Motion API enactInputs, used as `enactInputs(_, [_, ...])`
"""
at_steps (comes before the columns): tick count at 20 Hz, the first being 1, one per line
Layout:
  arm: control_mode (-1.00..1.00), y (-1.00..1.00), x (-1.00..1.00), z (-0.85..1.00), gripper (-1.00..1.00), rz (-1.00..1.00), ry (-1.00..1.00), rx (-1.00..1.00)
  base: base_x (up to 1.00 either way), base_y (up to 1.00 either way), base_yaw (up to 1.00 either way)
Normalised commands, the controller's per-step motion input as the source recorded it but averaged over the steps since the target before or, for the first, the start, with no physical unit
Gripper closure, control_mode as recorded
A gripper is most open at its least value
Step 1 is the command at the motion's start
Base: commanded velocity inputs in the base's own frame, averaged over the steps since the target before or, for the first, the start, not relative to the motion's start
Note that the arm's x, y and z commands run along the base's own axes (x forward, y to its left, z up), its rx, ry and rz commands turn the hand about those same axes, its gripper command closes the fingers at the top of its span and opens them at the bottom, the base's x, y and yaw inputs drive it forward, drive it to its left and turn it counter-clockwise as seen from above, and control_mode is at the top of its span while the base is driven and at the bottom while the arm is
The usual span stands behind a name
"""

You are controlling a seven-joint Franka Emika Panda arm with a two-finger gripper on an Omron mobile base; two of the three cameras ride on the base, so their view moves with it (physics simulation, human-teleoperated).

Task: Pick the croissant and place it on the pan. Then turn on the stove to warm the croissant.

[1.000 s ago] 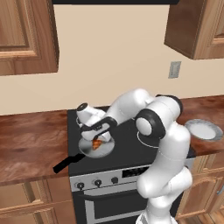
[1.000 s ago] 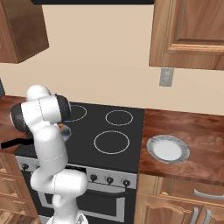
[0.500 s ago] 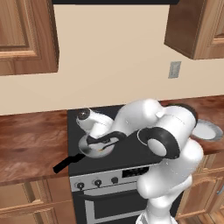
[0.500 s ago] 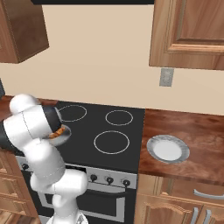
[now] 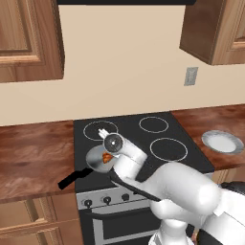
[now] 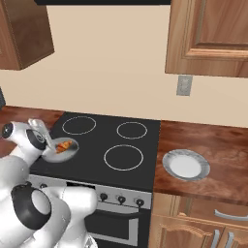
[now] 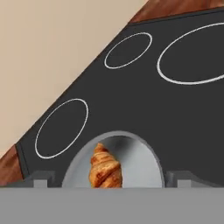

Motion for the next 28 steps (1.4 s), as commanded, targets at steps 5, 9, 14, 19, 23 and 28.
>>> enactInputs(5, [-1.00,-0.04,-0.80,0.51,-1.00,0.11,-0.23,0.00,0.00,0.00,0.00])
enactInputs(9, [-1.00,0.05,-0.78,0.42,-1.00,0.20,-0.09,-0.14,0.00,0.00,0.00])
enactInputs(14, [-1.00,0.24,-0.78,0.27,-1.00,0.21,-0.05,-0.16,0.00,0.00,0.00])
enactInputs(19, [-1.00,0.33,-0.61,0.07,-1.00,0.16,-0.03,-0.09,0.00,0.00,0.00])
enactInputs(23, [-1.00,0.33,-0.52,0.00,-1.00,0.13,-0.01,-0.06,0.00,0.00,0.00])
enactInputs(28, [-1.00,0.30,-0.53,-0.02,-1.00,0.14,-0.03,-0.05,0.00,0.00,0.00])
